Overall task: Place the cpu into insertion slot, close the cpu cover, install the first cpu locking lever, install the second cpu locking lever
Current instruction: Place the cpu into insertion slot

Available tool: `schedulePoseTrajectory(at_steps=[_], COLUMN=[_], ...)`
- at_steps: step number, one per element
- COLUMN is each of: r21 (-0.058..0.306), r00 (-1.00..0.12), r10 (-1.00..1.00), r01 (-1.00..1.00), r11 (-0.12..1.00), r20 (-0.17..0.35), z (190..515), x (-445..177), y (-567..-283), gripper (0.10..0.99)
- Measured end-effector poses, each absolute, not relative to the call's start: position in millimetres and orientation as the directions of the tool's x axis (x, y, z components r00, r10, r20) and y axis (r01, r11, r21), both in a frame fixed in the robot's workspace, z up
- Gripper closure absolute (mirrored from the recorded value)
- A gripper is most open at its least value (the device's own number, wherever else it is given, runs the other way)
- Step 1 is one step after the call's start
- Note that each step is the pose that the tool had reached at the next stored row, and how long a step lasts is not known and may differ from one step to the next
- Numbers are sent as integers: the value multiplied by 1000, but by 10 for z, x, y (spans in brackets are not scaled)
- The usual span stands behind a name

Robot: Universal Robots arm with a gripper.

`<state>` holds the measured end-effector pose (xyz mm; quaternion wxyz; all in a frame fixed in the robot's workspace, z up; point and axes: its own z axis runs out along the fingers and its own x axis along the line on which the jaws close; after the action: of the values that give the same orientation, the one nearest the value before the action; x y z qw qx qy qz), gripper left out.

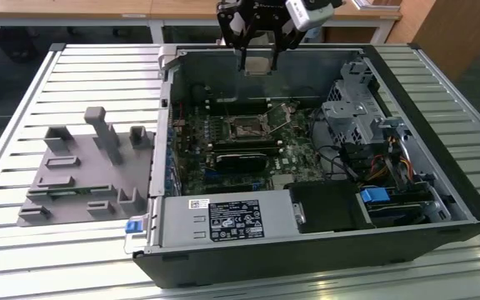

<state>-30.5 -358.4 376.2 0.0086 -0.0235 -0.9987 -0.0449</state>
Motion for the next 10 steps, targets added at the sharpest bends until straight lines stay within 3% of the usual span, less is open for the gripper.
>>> schedulePoseTrajectory(at_steps=[10], r21=[88], r00=[-993], r10=[116], r01=[117], r11=[989], r20=[19], z=[3761], x=[-305], y=[-3585], gripper=[549])
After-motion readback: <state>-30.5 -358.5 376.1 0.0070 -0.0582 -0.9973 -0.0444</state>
